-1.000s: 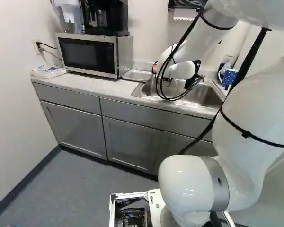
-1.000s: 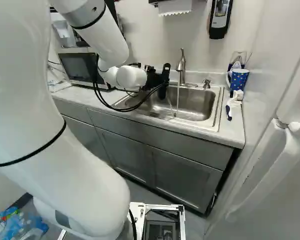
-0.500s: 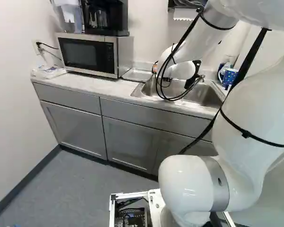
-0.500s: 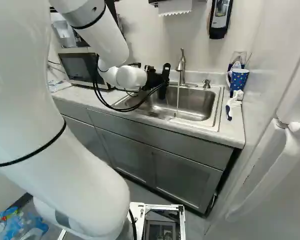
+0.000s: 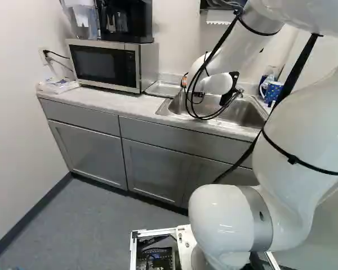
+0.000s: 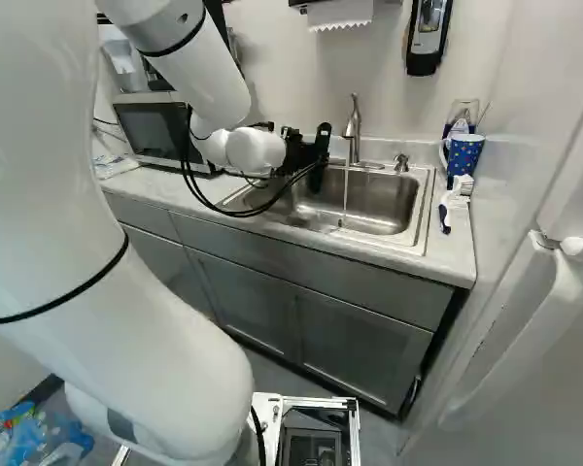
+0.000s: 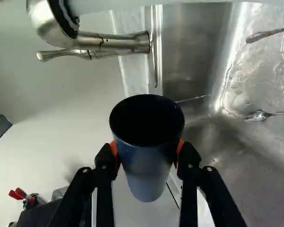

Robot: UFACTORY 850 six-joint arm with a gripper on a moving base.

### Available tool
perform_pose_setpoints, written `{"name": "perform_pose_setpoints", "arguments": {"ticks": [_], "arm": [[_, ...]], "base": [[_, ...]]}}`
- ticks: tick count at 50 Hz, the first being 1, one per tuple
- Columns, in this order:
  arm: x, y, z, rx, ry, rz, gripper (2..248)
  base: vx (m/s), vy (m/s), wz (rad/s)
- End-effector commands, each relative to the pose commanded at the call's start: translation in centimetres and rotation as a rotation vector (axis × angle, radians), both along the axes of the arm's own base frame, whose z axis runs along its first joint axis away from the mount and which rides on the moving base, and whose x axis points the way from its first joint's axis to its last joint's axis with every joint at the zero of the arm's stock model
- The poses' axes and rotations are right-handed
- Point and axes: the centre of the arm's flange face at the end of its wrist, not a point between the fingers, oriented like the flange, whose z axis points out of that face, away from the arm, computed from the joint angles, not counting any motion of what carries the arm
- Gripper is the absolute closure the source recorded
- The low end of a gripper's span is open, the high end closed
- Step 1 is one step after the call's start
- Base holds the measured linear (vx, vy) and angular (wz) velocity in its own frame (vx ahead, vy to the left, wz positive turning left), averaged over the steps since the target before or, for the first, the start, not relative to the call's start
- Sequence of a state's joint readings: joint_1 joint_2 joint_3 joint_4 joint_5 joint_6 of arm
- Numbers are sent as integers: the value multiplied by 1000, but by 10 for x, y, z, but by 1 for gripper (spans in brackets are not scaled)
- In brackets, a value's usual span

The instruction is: Rinse the cup and place it in the tray

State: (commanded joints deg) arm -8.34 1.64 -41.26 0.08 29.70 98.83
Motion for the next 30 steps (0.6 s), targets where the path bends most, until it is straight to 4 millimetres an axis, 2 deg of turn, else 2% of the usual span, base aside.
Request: {"name": "perform_pose_setpoints", "arguments": {"ticks": [30], "arm": [[0,0,0,45,-7,-14,124]], "base": [[0,0,0]]}}
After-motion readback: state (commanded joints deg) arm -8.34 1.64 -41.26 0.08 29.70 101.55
